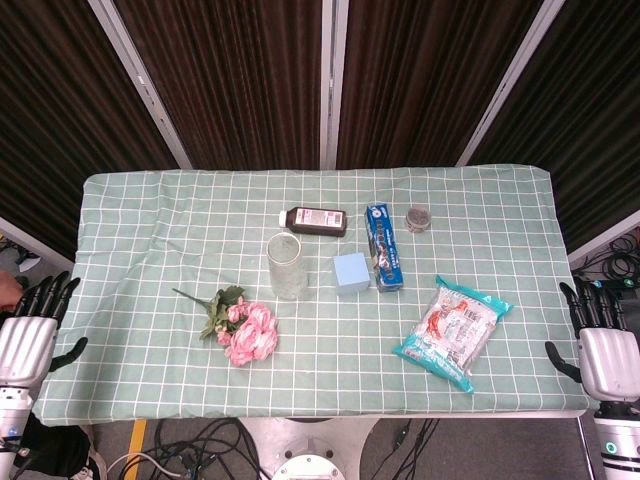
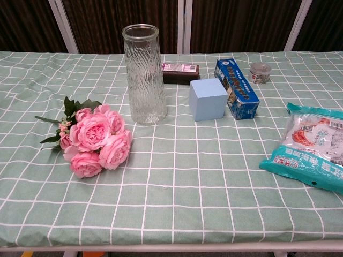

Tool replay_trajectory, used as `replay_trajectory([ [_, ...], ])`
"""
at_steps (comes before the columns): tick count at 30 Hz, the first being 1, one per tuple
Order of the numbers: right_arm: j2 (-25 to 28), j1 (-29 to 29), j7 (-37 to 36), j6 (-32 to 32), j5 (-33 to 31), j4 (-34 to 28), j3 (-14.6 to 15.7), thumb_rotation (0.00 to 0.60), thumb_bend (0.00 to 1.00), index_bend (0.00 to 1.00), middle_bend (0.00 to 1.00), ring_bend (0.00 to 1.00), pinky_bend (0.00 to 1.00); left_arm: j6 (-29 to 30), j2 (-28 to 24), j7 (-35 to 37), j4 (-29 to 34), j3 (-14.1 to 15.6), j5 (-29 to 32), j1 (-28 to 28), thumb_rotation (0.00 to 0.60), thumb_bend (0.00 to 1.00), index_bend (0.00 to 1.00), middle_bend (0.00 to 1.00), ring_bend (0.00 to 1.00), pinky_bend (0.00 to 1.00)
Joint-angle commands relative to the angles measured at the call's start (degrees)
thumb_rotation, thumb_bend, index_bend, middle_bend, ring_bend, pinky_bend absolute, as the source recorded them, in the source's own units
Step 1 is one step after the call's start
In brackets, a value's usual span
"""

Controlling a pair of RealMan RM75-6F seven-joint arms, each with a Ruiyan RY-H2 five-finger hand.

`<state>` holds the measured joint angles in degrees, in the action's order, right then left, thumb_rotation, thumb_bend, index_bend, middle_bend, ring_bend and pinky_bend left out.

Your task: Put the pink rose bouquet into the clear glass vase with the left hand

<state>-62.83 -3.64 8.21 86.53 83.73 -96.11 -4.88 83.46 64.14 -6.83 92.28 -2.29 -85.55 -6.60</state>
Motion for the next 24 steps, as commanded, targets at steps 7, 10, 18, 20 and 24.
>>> replay_trajectory([
  [7,0.39,-0.10,0.04,-1.30,-1.40,-0.42,-0.15,0.600,0.20,0.00,0.00,0.00,0.00,-0.74,0.57,0.22,-0.23,0.39,-0.57,-0.50,0.600,0.25,0.05,0.00,0.00,0.12],
  [10,0.14,-0.26,-0.17,-1.91,-1.64,-0.22,-0.05,0.600,0.20,0.00,0.00,0.00,0.00,-1.61,0.48,0.36,-0.11,0.51,-1.47,-1.33,0.600,0.25,0.05,0.00,0.00,0.12],
  [18,0.36,-0.48,-0.98,-2.92,-1.55,0.37,0.35,0.600,0.20,0.00,0.00,0.00,0.00,-8.70,1.16,2.61,-0.86,1.08,-8.09,-8.38,0.600,0.25,0.04,0.00,0.00,0.14],
  [20,0.83,-0.53,-1.30,-3.31,-1.78,0.25,0.37,0.600,0.20,0.00,0.00,0.00,0.00,-11.12,1.80,5.84,-1.31,1.27,-9.35,-10.58,0.600,0.25,0.02,0.00,0.00,0.15],
  [24,1.45,-0.58,-1.74,-2.77,-1.60,0.44,-0.09,0.600,0.20,0.00,0.00,0.00,0.00,-16.77,3.19,12.18,-2.65,2.12,-12.32,-15.67,0.600,0.25,0.01,0.00,0.00,0.14],
])
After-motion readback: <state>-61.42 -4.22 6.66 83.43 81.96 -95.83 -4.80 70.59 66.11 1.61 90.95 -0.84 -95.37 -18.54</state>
